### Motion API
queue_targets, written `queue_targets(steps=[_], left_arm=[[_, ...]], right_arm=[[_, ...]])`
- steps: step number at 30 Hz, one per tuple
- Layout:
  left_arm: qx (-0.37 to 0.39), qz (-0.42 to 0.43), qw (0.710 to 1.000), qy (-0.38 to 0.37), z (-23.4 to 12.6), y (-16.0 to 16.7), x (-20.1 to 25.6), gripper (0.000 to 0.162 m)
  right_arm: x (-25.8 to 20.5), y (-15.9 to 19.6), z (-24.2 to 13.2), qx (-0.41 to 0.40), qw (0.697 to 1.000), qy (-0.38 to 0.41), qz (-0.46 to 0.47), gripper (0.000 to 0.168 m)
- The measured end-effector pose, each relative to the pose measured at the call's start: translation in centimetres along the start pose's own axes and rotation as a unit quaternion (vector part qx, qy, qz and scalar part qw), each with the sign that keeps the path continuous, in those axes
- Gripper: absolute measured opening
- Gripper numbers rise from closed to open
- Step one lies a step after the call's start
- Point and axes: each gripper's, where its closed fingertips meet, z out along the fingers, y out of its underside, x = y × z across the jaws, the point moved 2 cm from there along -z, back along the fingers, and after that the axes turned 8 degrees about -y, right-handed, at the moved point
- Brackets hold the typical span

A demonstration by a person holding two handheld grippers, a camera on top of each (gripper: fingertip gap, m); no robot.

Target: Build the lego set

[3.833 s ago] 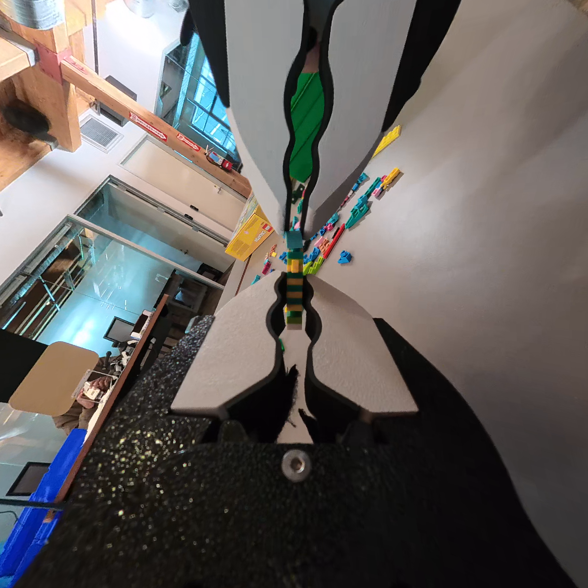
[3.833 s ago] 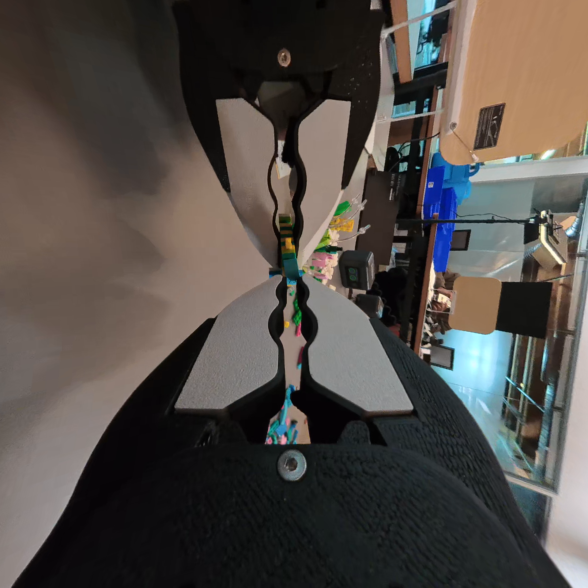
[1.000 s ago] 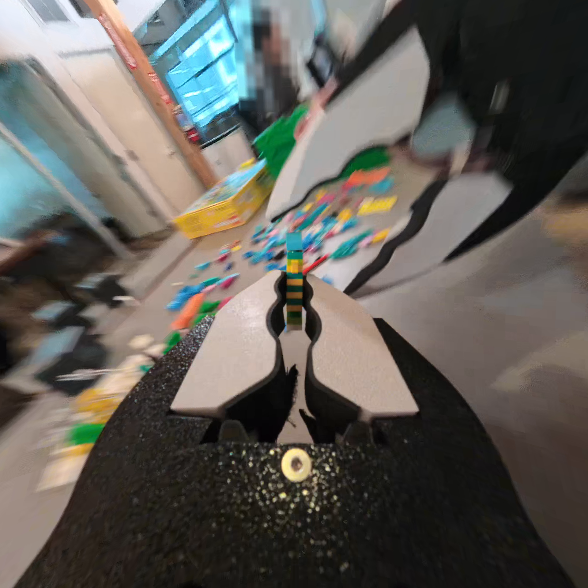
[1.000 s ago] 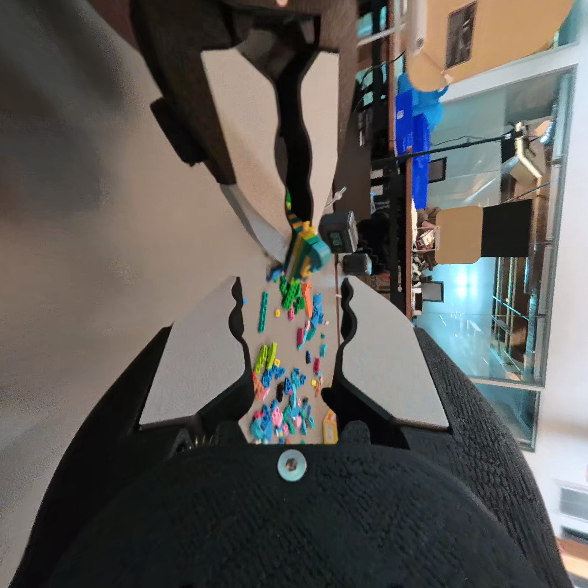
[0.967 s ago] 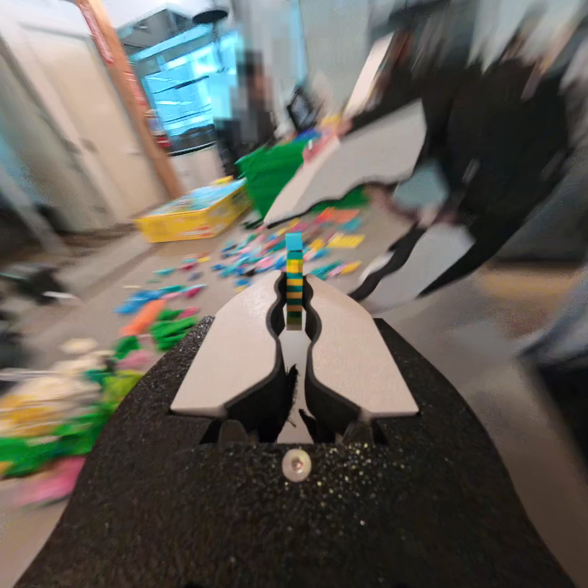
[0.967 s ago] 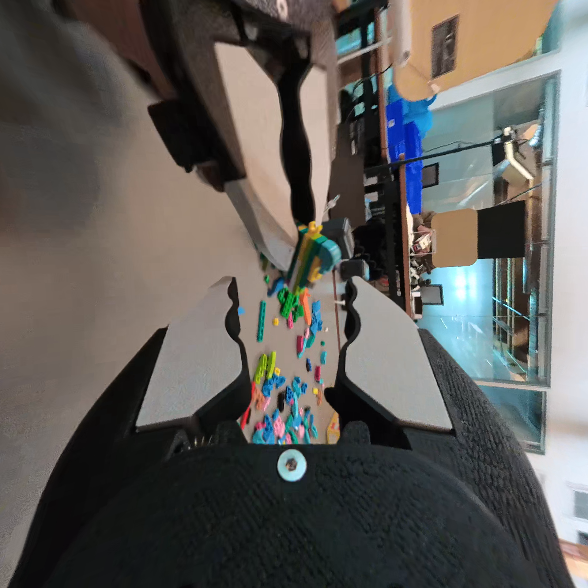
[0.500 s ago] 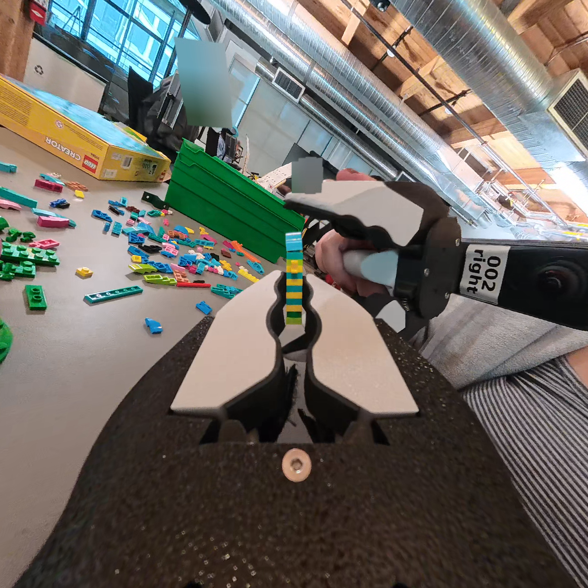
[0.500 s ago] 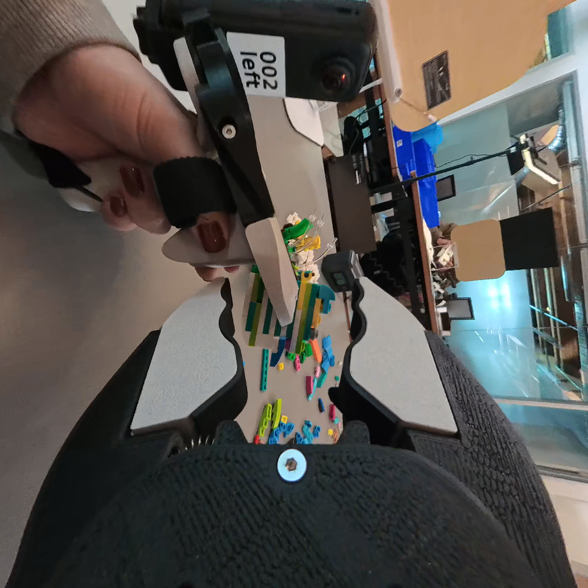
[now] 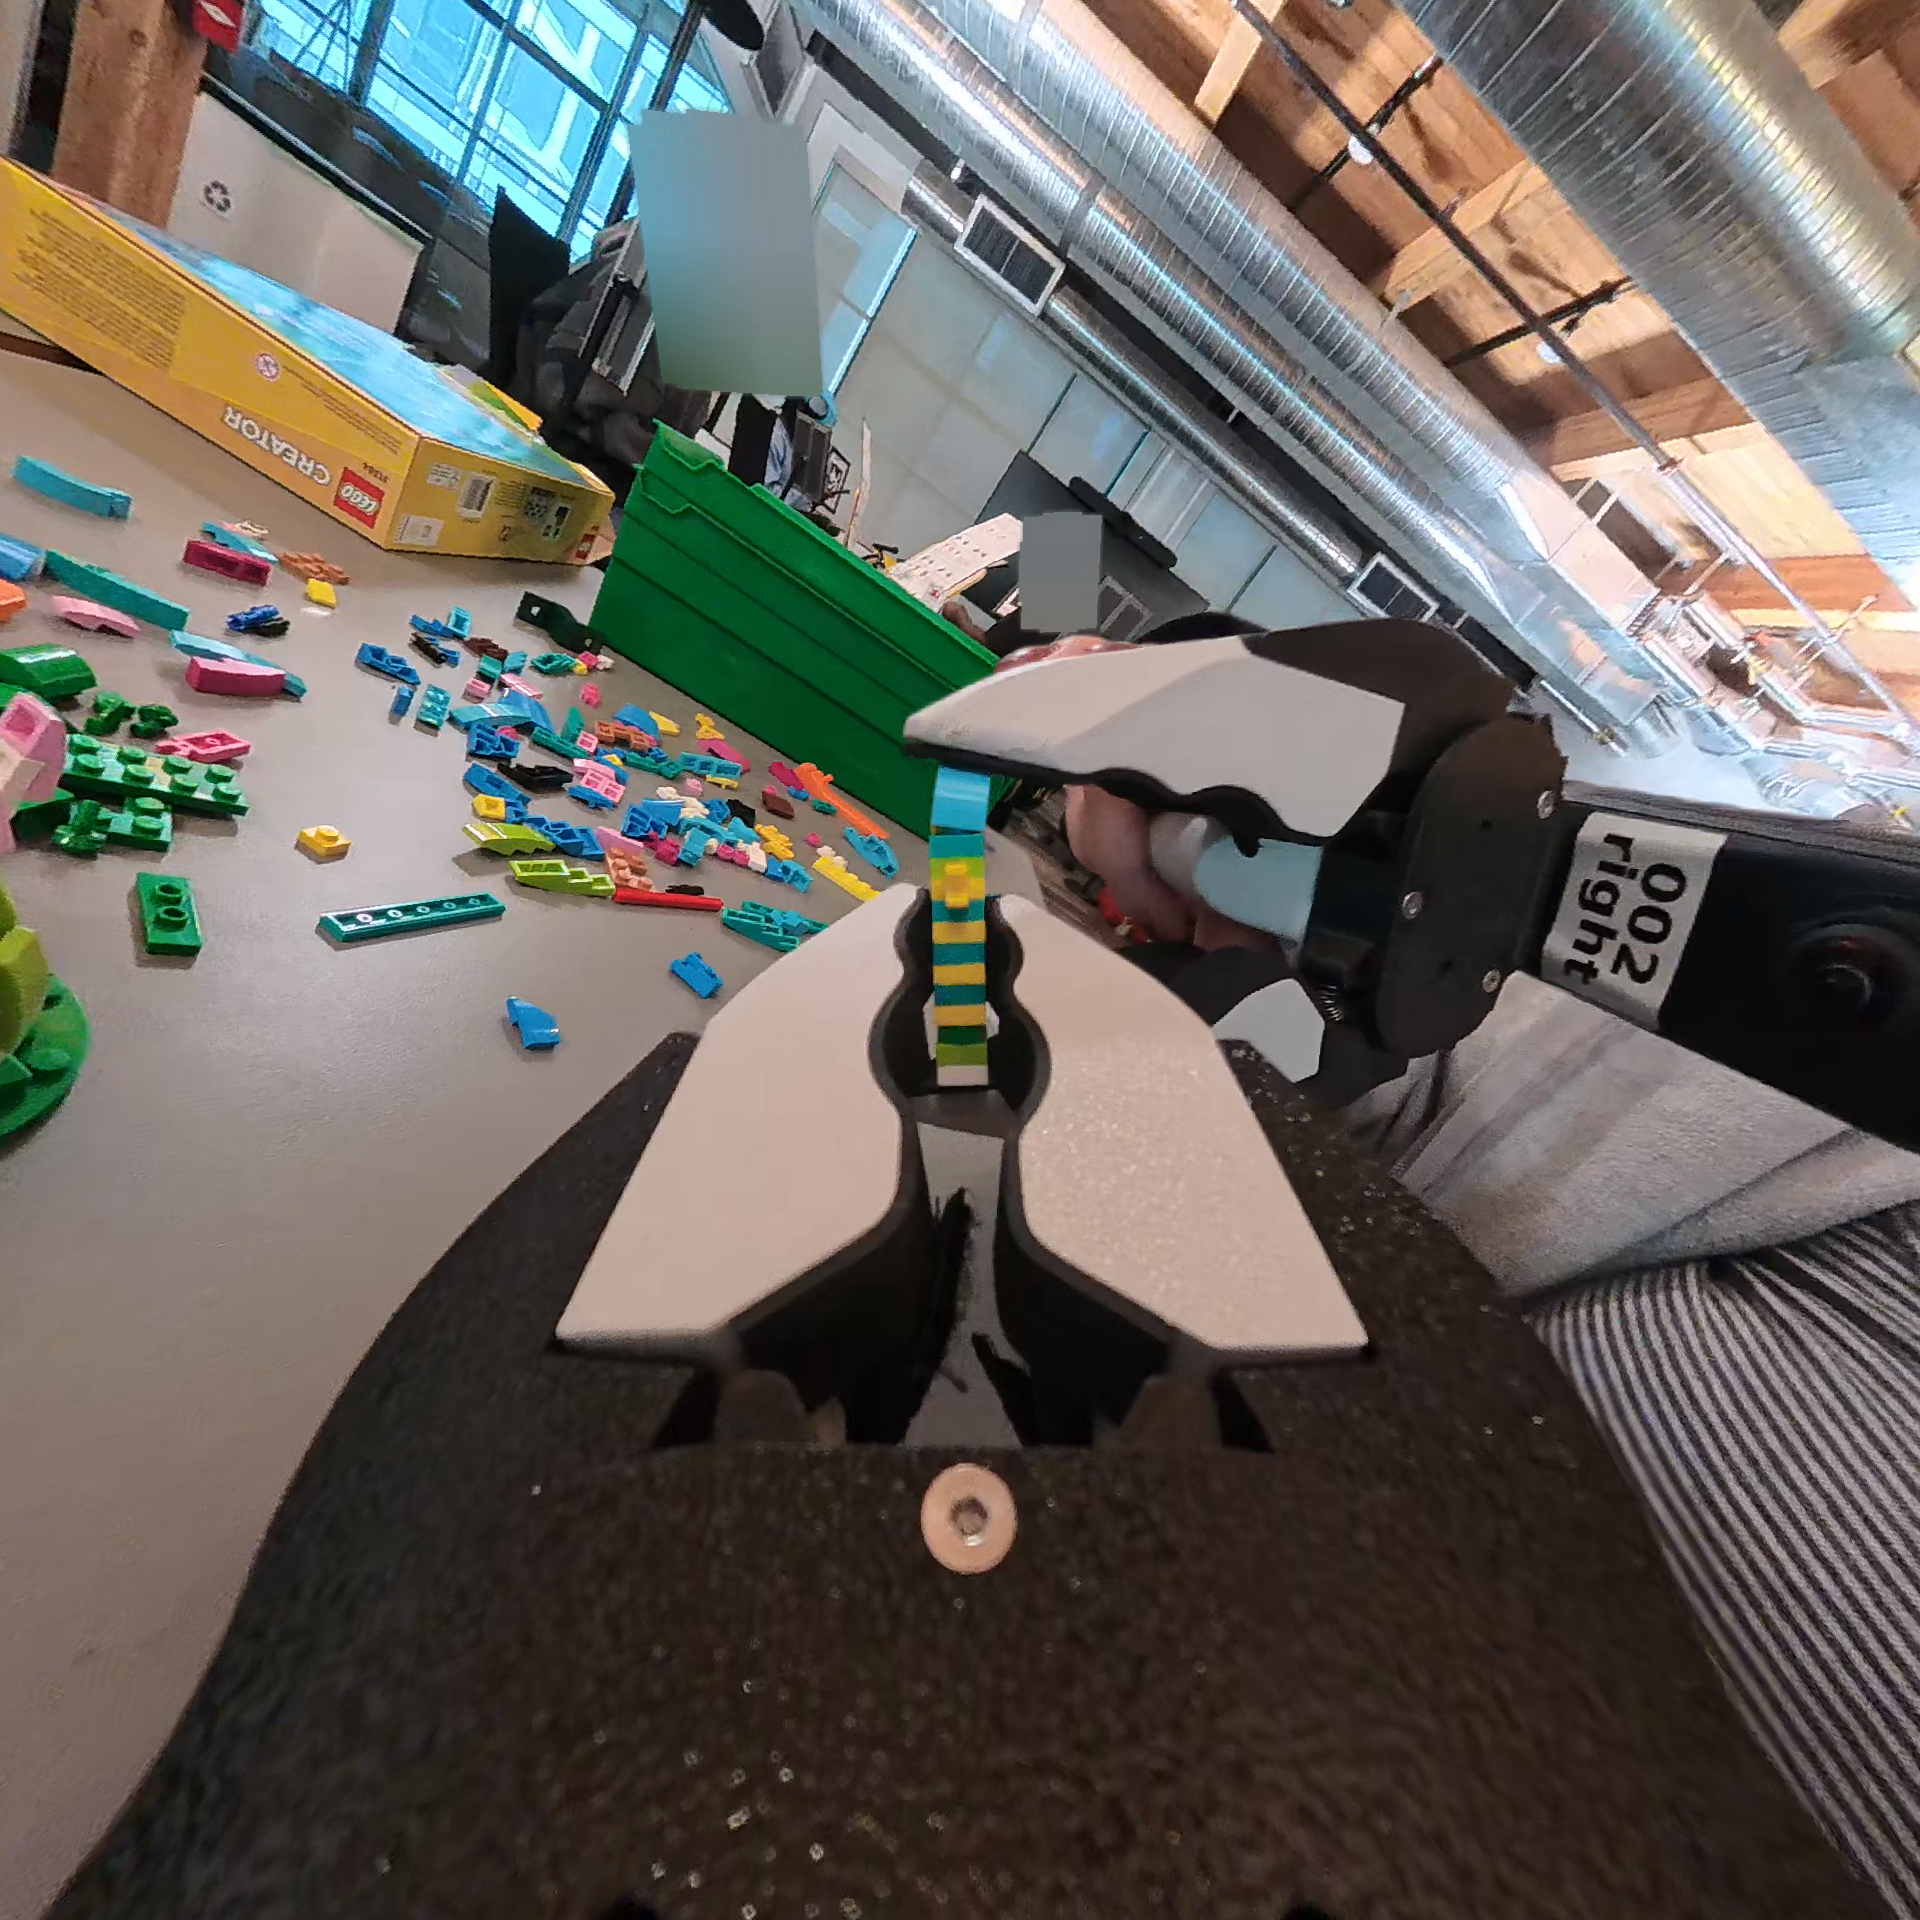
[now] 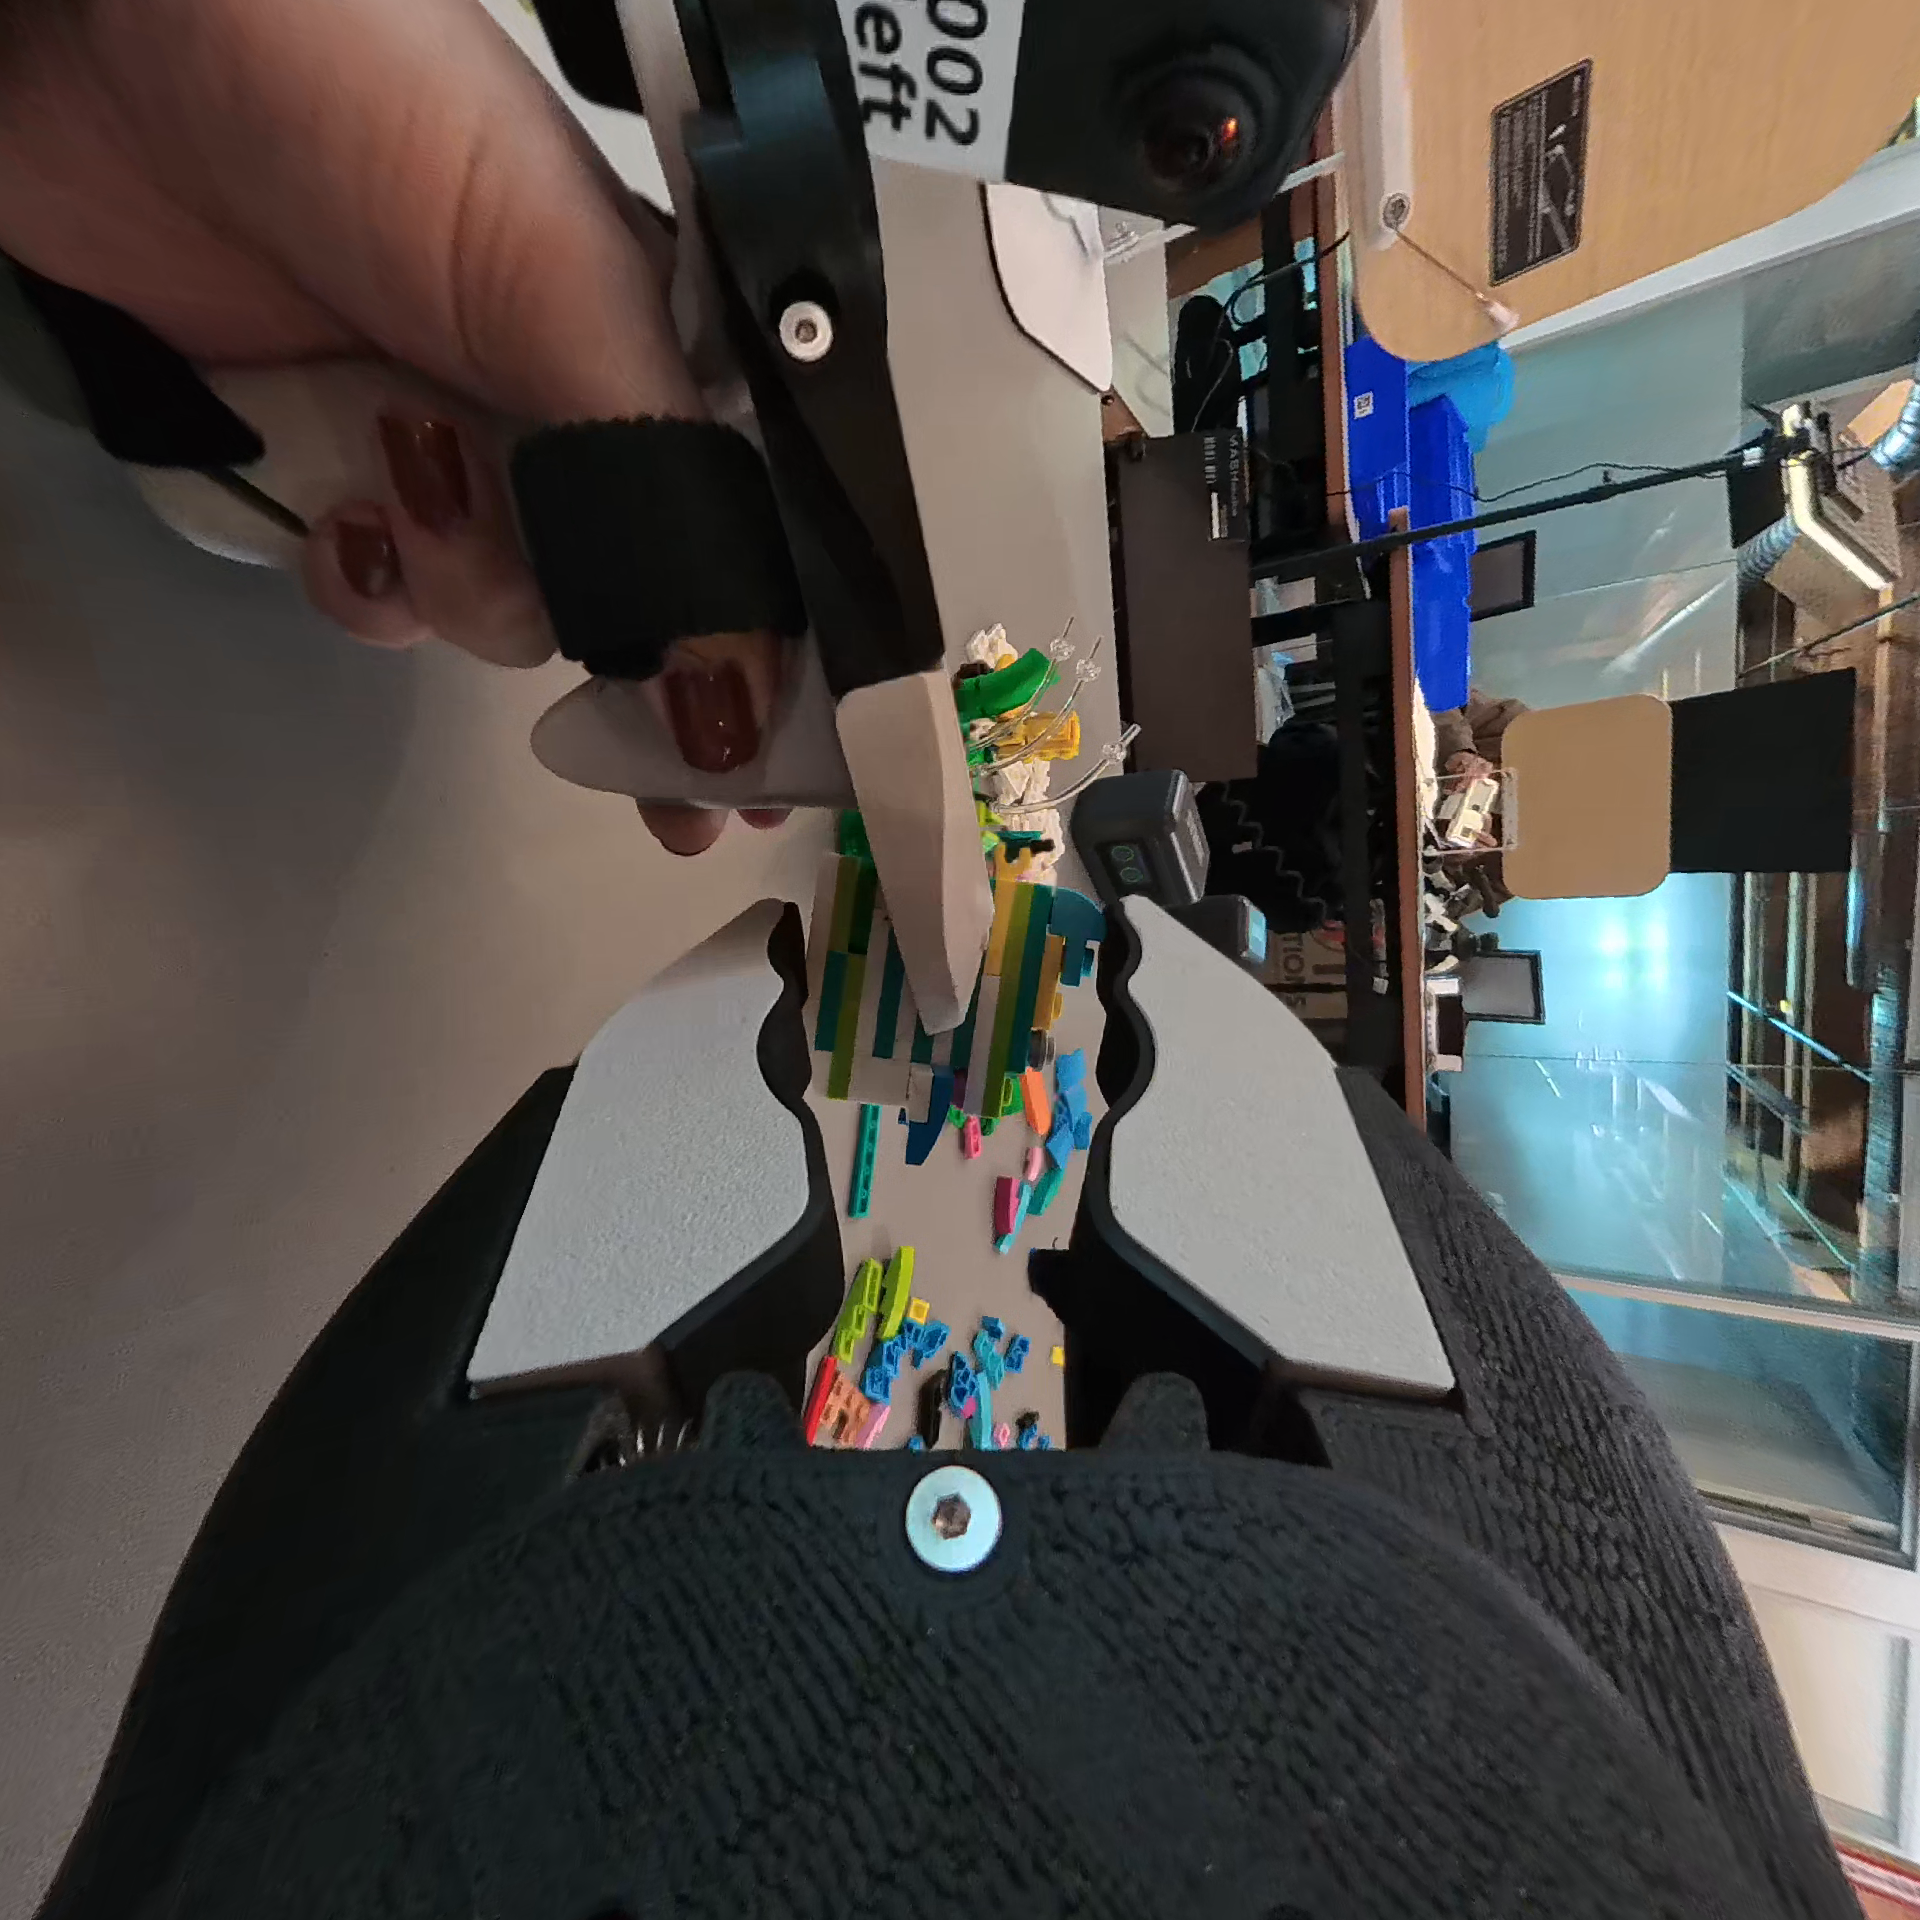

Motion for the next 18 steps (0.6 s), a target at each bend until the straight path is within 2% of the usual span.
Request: queue_targets(steps=[12,18], left_arm=[[-0.048,0.044,0.997,-0.029,0.5,1.4,-0.3,0.012],[-0.044,-0.004,0.999,-0.017,0.4,1.3,-0.6,0.008]], right_arm=[[-1.3,0.9,0.1,0.012,0.993,-0.101,0.058,0.053],[-1.3,0.8,0.4,0.019,0.997,-0.058,0.037,0.054]])
